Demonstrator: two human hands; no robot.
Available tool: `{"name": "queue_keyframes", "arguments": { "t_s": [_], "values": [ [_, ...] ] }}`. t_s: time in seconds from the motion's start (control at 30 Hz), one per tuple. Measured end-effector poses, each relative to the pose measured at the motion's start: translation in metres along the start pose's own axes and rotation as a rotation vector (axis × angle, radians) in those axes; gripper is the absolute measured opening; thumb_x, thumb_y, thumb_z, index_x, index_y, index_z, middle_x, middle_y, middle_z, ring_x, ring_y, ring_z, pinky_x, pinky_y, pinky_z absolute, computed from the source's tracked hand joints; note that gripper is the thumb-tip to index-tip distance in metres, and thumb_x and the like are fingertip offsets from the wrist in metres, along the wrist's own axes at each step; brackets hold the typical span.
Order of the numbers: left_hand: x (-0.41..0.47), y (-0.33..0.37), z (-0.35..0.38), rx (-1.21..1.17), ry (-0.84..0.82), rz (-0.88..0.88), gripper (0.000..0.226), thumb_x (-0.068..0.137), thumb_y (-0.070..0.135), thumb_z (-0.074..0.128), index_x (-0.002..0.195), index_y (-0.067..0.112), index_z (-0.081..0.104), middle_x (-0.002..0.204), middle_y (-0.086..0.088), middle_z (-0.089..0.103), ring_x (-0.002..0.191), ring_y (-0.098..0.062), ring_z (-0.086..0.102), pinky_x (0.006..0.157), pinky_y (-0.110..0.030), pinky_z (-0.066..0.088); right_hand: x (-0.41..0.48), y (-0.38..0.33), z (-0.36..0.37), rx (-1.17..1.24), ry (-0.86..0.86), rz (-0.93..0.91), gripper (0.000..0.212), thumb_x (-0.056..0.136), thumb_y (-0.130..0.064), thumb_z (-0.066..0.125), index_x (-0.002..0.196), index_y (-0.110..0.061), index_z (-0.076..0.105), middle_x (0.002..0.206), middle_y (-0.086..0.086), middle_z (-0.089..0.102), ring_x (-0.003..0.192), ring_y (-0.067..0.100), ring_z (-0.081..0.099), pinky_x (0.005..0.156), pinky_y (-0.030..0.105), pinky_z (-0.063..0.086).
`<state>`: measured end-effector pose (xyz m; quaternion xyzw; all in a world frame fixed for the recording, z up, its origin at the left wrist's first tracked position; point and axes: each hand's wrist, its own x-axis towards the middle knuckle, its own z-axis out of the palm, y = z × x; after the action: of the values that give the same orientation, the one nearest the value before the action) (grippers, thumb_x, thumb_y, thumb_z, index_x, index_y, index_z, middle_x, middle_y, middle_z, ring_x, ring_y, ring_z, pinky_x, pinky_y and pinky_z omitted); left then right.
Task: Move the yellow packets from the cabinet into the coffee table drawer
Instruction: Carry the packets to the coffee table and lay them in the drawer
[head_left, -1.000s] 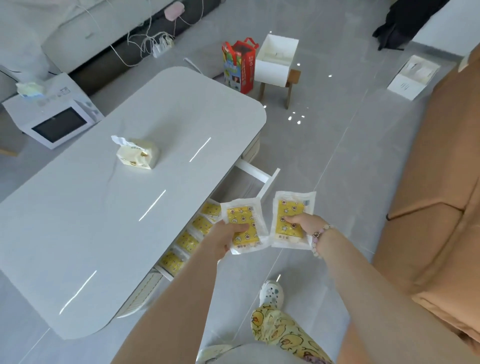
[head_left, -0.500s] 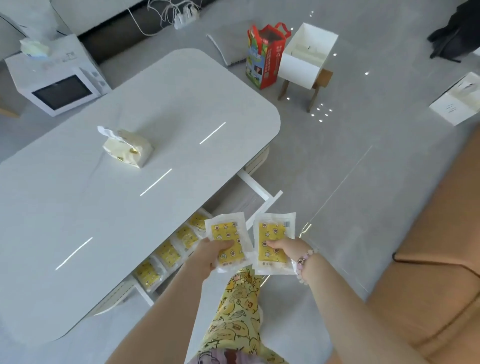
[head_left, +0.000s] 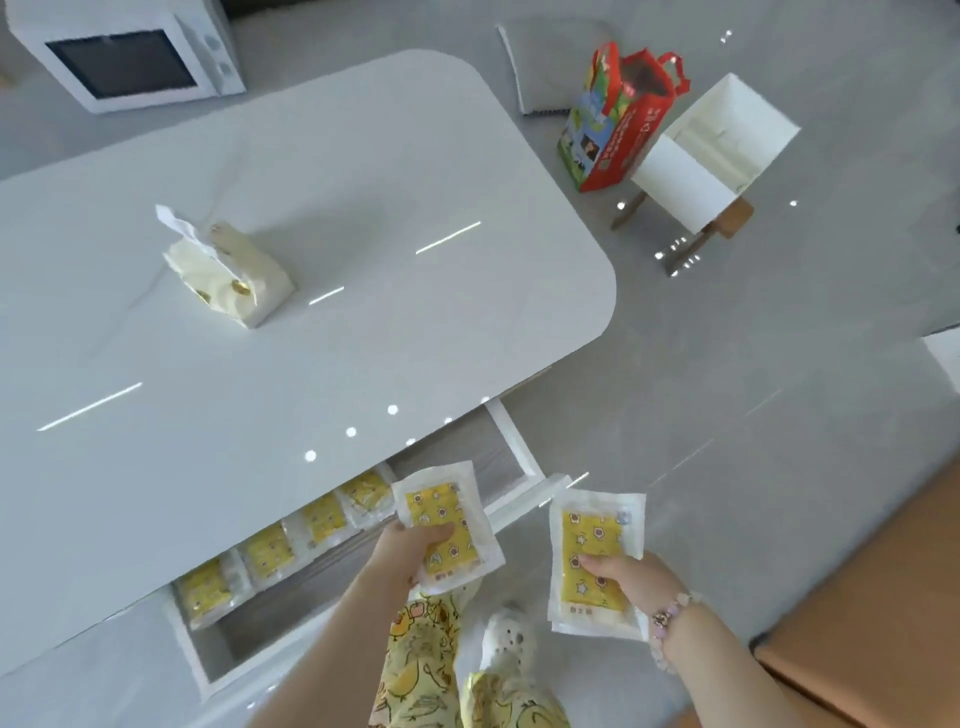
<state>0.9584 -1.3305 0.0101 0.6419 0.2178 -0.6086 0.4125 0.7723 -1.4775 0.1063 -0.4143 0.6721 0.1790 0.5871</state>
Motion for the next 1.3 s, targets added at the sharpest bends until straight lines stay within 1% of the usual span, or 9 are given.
{"name": "queue_keyframes", "arguments": {
  "t_s": [0.23,0.4,0.53,0.73,0.87,0.97,1.07,1.2,1.3],
  "values": [
    [0.04,-0.027,-0.01,-0.163,0.102,-0.036,0.032,0.081,0.002,0.071,0.11,0.003,0.059,0.099,-0.015,0.07,0.089,-0.031,0.069,0.075,-0.041,0.055,0.067,-0.01,0.026,-0.125,-0.122,0.104,0.011,0.084,-0.013,0.069,0.094,-0.008,0.07,0.081,0.002,0.073,0.074,0.013,0.067,0.051,0.019,0.046],
    [0.066,-0.036,-0.019,-0.224,0.199,-0.062,0.026,0.08,-0.001,0.071,0.103,0.004,0.06,0.095,-0.014,0.07,0.086,-0.031,0.068,0.073,-0.04,0.054,0.126,-0.037,0.052,-0.251,-0.136,0.117,0.014,0.08,-0.013,0.073,0.093,-0.008,0.071,0.083,0.004,0.073,0.079,0.018,0.067,0.061,0.027,0.047],
    [0.102,-0.024,-0.023,-0.132,0.227,0.0,0.027,0.079,0.008,0.074,0.103,0.009,0.062,0.096,-0.008,0.071,0.089,-0.025,0.068,0.086,-0.043,0.053,0.172,-0.068,0.073,-0.37,-0.121,0.046,0.041,0.081,-0.022,0.072,0.115,-0.003,0.061,0.097,0.006,0.066,0.083,0.017,0.059,0.055,0.023,0.037],
    [0.158,-0.021,-0.004,-0.128,0.296,0.088,0.025,0.08,0.012,0.074,0.094,0.021,0.055,0.092,0.002,0.066,0.081,-0.013,0.063,0.082,-0.031,0.048,0.241,-0.083,0.094,-0.578,-0.085,-0.183,0.074,0.084,-0.029,0.07,0.142,-0.003,0.034,0.143,0.011,0.044,0.127,0.03,0.046,0.097,0.033,0.041],
    [0.201,-0.02,0.004,-0.043,0.406,0.17,0.024,0.082,0.013,0.073,0.082,0.022,0.051,0.08,0.007,0.06,0.069,-0.005,0.056,0.055,-0.018,0.044,0.282,-0.079,0.115,-0.652,-0.085,-0.281,0.066,0.085,-0.029,0.068,0.138,-0.003,0.037,0.136,0.012,0.048,0.117,0.028,0.052,0.082,0.027,0.042],
    [0.226,-0.022,0.004,0.082,0.464,0.198,0.026,0.081,0.021,0.073,0.08,0.02,0.047,0.077,0.006,0.056,0.064,-0.003,0.05,0.049,-0.016,0.038,0.308,-0.073,0.128,-0.697,-0.065,-0.323,0.062,0.085,-0.03,0.067,0.134,-0.003,0.039,0.128,0.011,0.051,0.106,0.027,0.053,0.076,0.024,0.039],
    [0.247,-0.027,0.001,0.18,0.425,0.244,0.031,0.086,0.022,0.068,0.073,0.017,0.04,0.07,0.004,0.047,0.057,-0.003,0.04,0.045,-0.012,0.035,0.33,-0.065,0.139,-0.733,-0.067,-0.334,0.053,0.087,-0.031,0.063,0.128,-0.006,0.042,0.096,0.003,0.054,0.08,0.016,0.054,0.061,0.024,0.04],
    [0.272,-0.025,-0.013,0.23,0.308,0.336,0.036,0.096,0.019,0.052,0.126,0.008,0.036,0.07,0.008,0.03,0.057,-0.001,0.029,0.039,-0.008,0.028,0.35,-0.071,0.151,-0.791,-0.013,-0.44,0.057,0.088,-0.035,0.061,0.132,-0.004,0.041,0.095,0.004,0.049,0.074,0.014,0.048,0.051,0.021,0.031],
    [0.283,-0.021,-0.019,0.368,0.269,0.412,0.035,0.099,0.02,0.042,0.131,0.008,0.033,0.077,0.005,0.038,0.063,-0.004,0.037,0.05,-0.018,0.032,0.357,-0.076,0.158,-0.809,0.041,-0.515,0.048,0.085,-0.032,0.066,0.12,-0.002,0.052,0.082,0.002,0.054,0.066,0.014,0.049,0.046,0.025,0.035]
  ]
}}
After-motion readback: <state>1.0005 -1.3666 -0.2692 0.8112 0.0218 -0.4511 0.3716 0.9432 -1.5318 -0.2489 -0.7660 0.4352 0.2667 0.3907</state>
